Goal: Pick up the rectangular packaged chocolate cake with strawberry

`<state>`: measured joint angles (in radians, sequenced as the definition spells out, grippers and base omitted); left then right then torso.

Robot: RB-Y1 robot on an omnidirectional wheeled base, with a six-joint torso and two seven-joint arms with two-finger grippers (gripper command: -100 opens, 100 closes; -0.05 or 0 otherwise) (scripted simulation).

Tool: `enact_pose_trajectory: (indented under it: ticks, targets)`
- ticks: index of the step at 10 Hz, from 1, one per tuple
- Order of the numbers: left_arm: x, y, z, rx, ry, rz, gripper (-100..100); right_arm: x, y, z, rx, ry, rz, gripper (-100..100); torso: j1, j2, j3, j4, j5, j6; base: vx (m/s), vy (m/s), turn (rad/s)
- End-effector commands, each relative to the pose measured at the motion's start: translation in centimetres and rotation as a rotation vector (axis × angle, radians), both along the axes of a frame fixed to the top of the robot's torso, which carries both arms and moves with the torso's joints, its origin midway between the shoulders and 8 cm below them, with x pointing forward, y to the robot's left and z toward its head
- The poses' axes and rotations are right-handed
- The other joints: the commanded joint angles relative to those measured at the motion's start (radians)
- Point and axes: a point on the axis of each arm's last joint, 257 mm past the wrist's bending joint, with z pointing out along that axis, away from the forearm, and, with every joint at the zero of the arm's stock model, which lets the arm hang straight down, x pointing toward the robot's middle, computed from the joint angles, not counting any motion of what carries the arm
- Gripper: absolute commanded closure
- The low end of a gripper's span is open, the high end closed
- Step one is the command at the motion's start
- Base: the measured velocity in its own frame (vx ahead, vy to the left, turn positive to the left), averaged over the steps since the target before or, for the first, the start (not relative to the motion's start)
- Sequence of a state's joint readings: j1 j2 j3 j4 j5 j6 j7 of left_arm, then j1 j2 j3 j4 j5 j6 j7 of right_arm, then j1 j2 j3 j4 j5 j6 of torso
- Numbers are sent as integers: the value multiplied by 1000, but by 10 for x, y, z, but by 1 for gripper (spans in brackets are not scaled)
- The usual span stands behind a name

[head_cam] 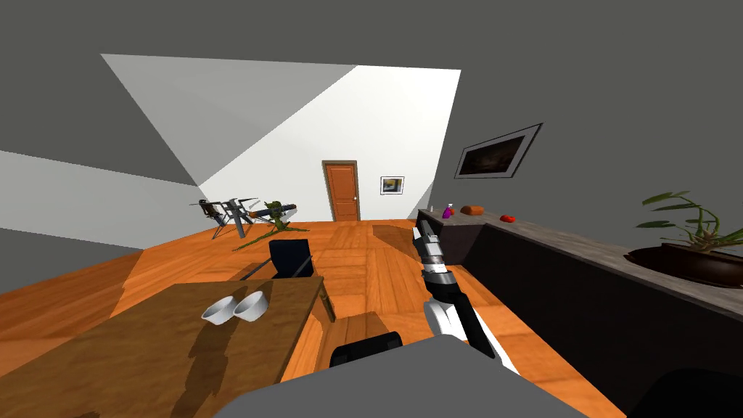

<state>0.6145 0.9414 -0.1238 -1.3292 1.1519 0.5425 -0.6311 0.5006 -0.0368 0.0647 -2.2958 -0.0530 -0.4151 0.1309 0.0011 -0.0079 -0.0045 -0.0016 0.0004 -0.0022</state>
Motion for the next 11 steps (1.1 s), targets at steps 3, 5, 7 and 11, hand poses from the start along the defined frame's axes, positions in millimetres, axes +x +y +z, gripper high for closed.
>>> enact_pose_trajectory:
  ticks: [3, 5, 7, 11]
  targets:
    - [-53, -10, -18, -62, 130, 69, -100, 0, 0, 0, 0, 0, 0, 0, 1, -2, -1, 0, 0, 0, 78, 38, -217]
    - [-74, -17, -24, -88, 178, 97, -100, 0, 0, 0, 0, 0, 0, 0, 0, 0, 0, 0, 0, -1, 56, 30, -117]
    - [-76, -18, -26, -92, 186, 102, -100, 0, 0, 0, 0, 0, 0, 0, -1, 0, 0, 0, 0, -1, 38, 20, -71]
    - [-77, -37, -49, -97, 181, 115, -100, 0, 0, 0, 0, 0, 0, 0, 1, 5, 3, 1, 0, -1, -16, 42, -33]
